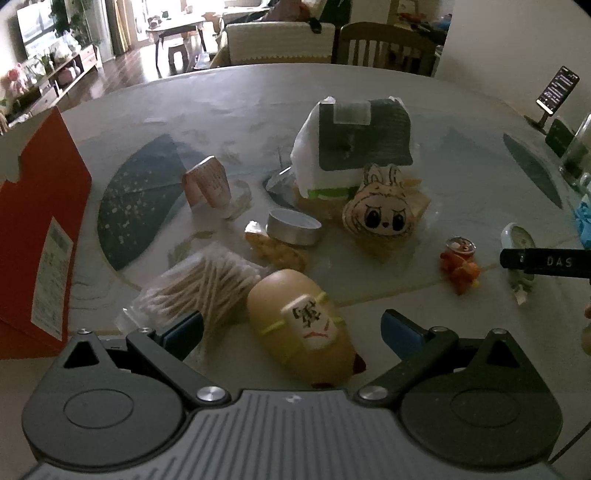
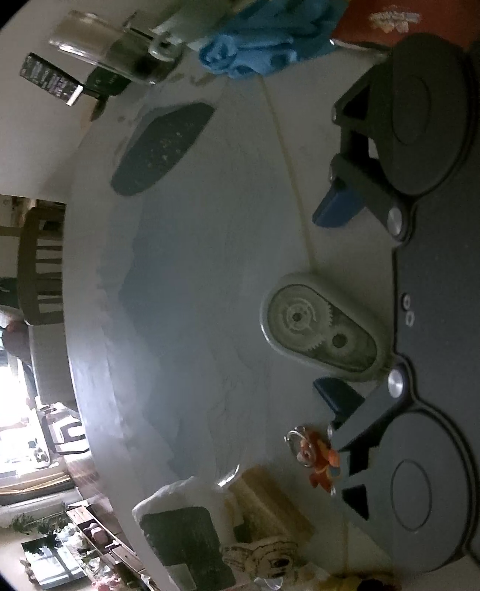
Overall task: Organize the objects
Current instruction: 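Grasp the tan egg-shaped toy with the left tool while the right tool grasps the tape dispenser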
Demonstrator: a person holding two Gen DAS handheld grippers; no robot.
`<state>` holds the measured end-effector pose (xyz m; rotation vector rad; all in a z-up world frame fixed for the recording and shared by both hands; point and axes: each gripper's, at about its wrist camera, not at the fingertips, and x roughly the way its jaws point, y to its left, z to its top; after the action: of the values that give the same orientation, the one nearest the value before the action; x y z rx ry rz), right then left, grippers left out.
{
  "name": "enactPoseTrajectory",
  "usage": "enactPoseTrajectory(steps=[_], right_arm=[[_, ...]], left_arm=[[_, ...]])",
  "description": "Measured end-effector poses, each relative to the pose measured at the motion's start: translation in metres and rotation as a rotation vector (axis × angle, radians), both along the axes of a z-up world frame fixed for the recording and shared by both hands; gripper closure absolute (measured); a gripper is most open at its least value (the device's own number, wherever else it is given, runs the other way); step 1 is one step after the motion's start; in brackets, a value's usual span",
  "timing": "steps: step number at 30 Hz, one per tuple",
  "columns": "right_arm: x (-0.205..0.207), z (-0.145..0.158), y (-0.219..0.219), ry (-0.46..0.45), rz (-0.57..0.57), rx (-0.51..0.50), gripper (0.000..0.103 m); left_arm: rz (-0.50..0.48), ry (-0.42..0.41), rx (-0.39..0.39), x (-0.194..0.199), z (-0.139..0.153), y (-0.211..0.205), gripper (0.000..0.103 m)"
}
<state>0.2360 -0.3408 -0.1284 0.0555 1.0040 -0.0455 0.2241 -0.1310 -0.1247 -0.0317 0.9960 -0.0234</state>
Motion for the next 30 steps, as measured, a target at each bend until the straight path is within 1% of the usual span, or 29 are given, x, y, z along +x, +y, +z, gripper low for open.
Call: enactPoseTrajectory(steps=[2,6,8,10,11,12,14,15,16,18,24,30], right_arm=[[0.0,0.0,0.002,-0.003,0.002,-0.008,0.017],[-0.001,0.001,0.005,-0.007,0.003,-0.013,0.024],[-0.002,0.002,0.008,-0.007,0.007,-0.024,0.028],[-0.003,0.003,0.009,-0.009,0.009,-0.026,0.032],[-0.003,0.004,0.01,-0.01,0.009,-0.026,0.036],[-0.003,0.004,0.01,-0.011,0.009,-0.027,0.042],[-0.005,0.006,0.011,-0.012,0.008,-0.025,0.05],[-0.005,0.006,0.01,-0.011,0.007,-0.024,0.052],[-0.006,0.006,0.009,-0.012,0.007,-0.023,0.053],[-0.008,0.007,0.008,-0.012,0.006,-0.025,0.057],[-0.023,0.013,0.01,-0.002,0.02,-0.019,0.058],[-0.048,0.03,0.023,-0.012,0.066,0.023,0.058]], left_arm=[[0.001,-0.003,0.01,0.0,0.0,0.0,0.001],[-0.001,0.003,0.024,0.0,-0.002,-0.001,0.001],[0.0,0.0,0.027,-0.001,-0.002,0.0,0.005],[-0.002,0.006,0.028,-0.002,-0.002,0.0,0.015],[-0.002,0.007,0.03,-0.002,-0.002,0.0,0.017],[-0.004,0.011,0.031,-0.003,-0.002,0.001,0.022],[-0.008,0.013,0.015,-0.006,-0.001,0.003,0.028],[-0.01,0.011,0.006,-0.007,0.0,0.004,0.032],[-0.014,0.009,0.001,-0.009,0.001,0.005,0.039],[-0.023,0.008,-0.007,-0.011,0.002,0.005,0.05],[-0.031,0.009,-0.026,-0.017,0.005,0.011,0.055],[-0.05,-0.016,-0.053,-0.026,0.013,0.017,0.056]])
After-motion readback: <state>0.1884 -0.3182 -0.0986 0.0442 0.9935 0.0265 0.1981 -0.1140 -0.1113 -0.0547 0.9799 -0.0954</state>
